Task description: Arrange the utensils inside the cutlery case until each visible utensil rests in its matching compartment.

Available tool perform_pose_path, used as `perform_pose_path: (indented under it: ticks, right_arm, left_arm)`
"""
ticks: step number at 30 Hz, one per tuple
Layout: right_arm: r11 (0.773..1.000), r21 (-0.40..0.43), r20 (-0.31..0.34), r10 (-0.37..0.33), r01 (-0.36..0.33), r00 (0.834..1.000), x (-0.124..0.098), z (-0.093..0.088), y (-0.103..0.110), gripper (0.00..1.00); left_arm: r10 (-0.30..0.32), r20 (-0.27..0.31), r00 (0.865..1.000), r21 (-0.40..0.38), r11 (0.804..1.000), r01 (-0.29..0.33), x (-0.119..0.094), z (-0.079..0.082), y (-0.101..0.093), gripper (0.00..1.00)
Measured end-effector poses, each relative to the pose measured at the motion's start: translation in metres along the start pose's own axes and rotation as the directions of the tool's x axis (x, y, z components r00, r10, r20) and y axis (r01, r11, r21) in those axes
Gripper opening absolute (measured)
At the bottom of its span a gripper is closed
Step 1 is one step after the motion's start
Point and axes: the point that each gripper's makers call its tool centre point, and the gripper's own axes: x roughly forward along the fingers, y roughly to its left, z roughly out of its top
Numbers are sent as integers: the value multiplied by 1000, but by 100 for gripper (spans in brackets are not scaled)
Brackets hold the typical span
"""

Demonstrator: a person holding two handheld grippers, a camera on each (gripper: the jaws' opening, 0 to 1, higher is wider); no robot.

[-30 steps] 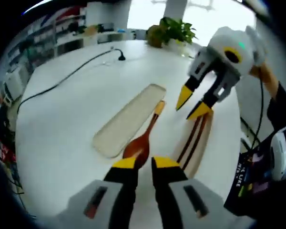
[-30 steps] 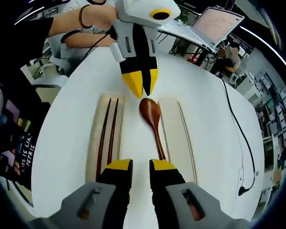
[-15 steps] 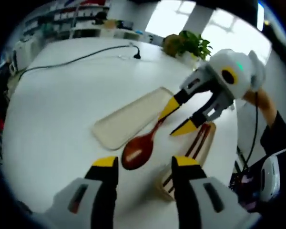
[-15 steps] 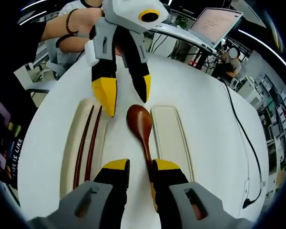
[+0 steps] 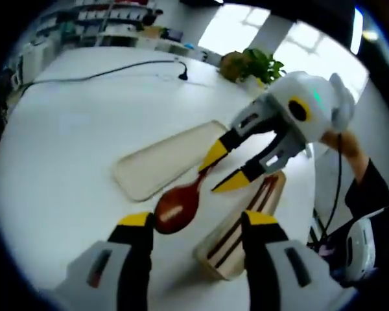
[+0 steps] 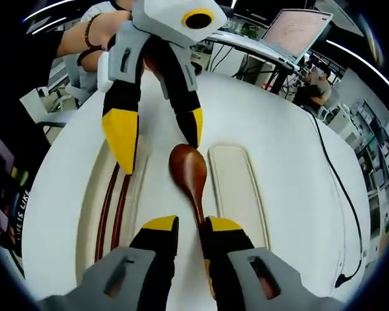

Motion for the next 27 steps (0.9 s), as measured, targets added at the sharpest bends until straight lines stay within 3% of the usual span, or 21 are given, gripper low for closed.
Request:
perform_pose_path:
  ticks: [3,13,17,22,25,27]
  right_arm:
    - [1000,7,9,27,-27,1000,2,-2,5,8]
    - [998,61,54,28,-31,998,5,-3,5,4]
    - [997,60,56,37,-41,998,5,0,4,3]
    - [993,85,75,79,-85,994,5,0,4,2]
    - [983,140,89,109,-120,990,3,1,4,2]
    - [964,208,105,148,-167,983,2,2,4,2]
  left_arm:
    - [-38,9,999,-17,999,38,1,2,-6,59]
    - [-28,10,1000,-8,1000,28,2,3,-7,58]
    - [39,-22,999,121,992,-36,1,-1,-2,58]
    - [15,-4,1000,109,994,-15,-1,3,-8,59]
    - [24,14,1000,108,994,-26,-5,8,-6,58]
    - [21,20,1000,102,995,-23,-4,9,-6,56]
